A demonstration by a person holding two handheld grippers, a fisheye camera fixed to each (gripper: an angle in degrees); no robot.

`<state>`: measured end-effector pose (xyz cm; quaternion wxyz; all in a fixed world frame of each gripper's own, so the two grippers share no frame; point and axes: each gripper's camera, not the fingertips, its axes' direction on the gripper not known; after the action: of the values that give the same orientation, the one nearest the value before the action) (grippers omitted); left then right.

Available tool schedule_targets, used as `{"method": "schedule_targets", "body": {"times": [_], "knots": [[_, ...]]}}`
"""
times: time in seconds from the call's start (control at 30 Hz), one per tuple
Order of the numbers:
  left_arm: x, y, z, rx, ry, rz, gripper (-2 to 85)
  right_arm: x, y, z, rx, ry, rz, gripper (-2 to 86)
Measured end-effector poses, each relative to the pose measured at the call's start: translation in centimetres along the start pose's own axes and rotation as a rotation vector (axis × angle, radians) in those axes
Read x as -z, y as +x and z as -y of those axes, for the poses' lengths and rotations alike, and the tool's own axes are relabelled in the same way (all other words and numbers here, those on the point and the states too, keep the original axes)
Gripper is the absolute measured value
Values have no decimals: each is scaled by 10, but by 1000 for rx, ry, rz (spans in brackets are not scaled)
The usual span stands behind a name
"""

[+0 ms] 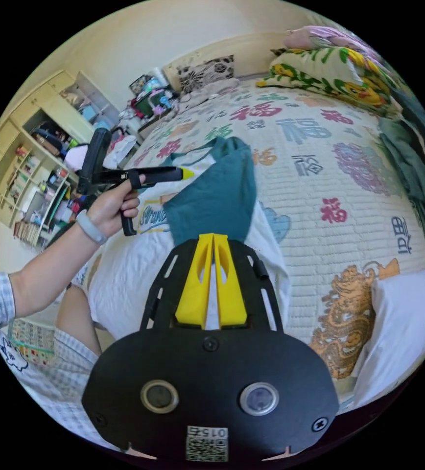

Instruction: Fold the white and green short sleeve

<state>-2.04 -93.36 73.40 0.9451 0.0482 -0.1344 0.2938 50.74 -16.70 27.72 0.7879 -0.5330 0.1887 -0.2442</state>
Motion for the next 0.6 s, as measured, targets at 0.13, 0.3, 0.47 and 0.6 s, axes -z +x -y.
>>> {"method": "schedule_targets", "body": {"times": [0.13, 0.3, 0.47, 0.6], "knots": [[35, -15, -66, 30, -81, 96, -7, -64, -41, 7, 103, -173, -59, -6], [73, -28, -99, 36, -68, 122, -8, -102, -64, -1, 126, -218, -152, -6], [141, -40, -133, 104, 2, 180, -3, -125, -78, 3, 97, -255, -152, -6], [264, -72, -213, 277, 290, 164, 24, -130, -110, 26, 138, -170, -56, -5]]}}
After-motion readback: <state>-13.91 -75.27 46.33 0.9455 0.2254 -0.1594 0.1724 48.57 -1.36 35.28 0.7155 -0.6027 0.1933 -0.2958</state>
